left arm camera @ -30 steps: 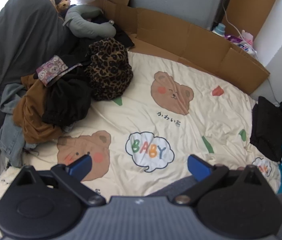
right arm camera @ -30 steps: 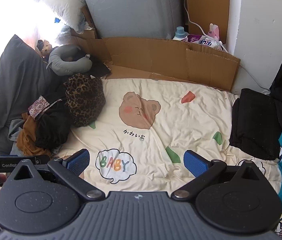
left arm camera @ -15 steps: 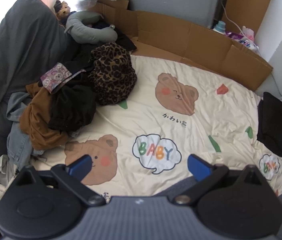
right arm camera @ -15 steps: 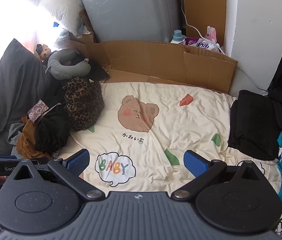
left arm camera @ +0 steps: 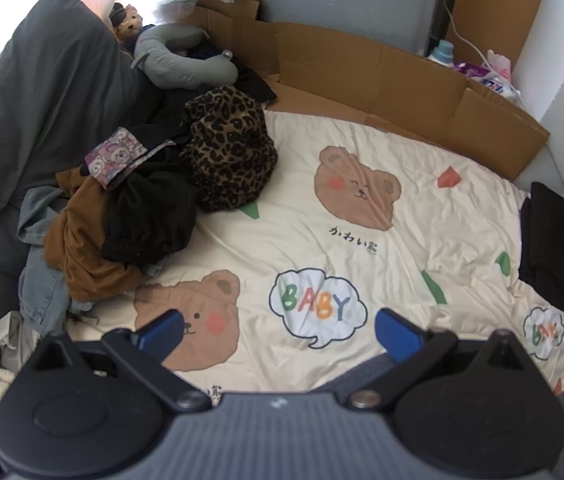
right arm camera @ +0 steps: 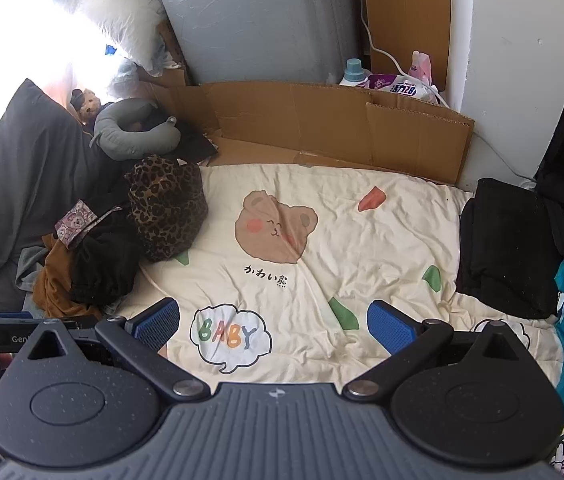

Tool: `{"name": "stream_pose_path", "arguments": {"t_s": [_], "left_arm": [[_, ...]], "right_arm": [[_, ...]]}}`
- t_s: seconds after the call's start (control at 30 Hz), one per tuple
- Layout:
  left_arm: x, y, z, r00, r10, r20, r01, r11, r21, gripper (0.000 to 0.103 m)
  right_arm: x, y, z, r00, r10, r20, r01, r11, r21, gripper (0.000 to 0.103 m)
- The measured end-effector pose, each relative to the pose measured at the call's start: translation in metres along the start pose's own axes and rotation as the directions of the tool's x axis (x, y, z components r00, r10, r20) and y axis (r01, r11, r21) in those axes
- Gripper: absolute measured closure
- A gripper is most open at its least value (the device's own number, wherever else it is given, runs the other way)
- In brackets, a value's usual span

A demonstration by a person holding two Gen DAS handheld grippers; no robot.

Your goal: Fold clothes

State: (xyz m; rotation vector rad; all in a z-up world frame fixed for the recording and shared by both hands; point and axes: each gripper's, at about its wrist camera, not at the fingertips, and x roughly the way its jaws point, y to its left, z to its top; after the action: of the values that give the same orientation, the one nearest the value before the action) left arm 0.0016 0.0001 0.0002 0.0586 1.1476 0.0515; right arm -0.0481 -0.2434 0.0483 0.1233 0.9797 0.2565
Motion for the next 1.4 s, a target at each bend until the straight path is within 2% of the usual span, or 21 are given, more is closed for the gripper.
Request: {"name": "stream_pose_path", "arguments": {"t_s": [0.27,0.57,0.73,0.9,1.2,1.27,1.33,1.4], "left_arm": [[-0.003,-0.001,0.001,1.0,0.013,0.021,-0.013,1.0,0.013,0.0],[-0.006,0.006,0.006,0.999,0.003,0.048,-0.004,1.0,0.013,0.001],[-0.009,0.026,0.017,0.997,-0.027,0.068,0.027,1.0,-0.003,0.012],[-0.012,0.047,0.025,0.994,-0.051,0.092,0.052,0.999,-0.009,0.012],[-0.007,0.092,0.033,0.989,-0.076,0.126,0.087,0.993,-0.083,0.012],[-0.004,0.098,0.034,0.989,-0.072,0.131,0.084,0.993,-0.085,0.012],[-0.001,0.104,0.035,0.989,-0.064,0.134,0.077,0.992,-0.097,0.012],[0.003,0.11,0.038,0.989,-0.048,0.137,0.063,0.992,-0.108,0.012]], "right_arm": [[0.0,-0.008,0.0,1.0,0.029,0.008,-0.03,0.998,0.055,0.0],[-0.001,-0.005,0.003,1.0,-0.026,-0.009,0.027,0.997,0.065,0.0],[-0.005,-0.013,0.006,0.999,0.022,0.047,-0.028,0.991,0.129,0.0],[-0.001,-0.008,0.009,0.997,-0.001,0.077,-0.008,0.994,0.108,0.0],[-0.001,0.011,0.012,0.977,0.111,0.18,-0.121,0.991,0.05,0.0],[0.001,0.014,0.013,0.974,0.111,0.198,-0.12,0.992,0.035,0.004],[0.004,0.016,0.015,0.975,0.113,0.19,-0.121,0.992,0.03,0.013],[0.009,0.017,0.017,0.978,0.118,0.175,-0.124,0.992,0.028,0.013]]}}
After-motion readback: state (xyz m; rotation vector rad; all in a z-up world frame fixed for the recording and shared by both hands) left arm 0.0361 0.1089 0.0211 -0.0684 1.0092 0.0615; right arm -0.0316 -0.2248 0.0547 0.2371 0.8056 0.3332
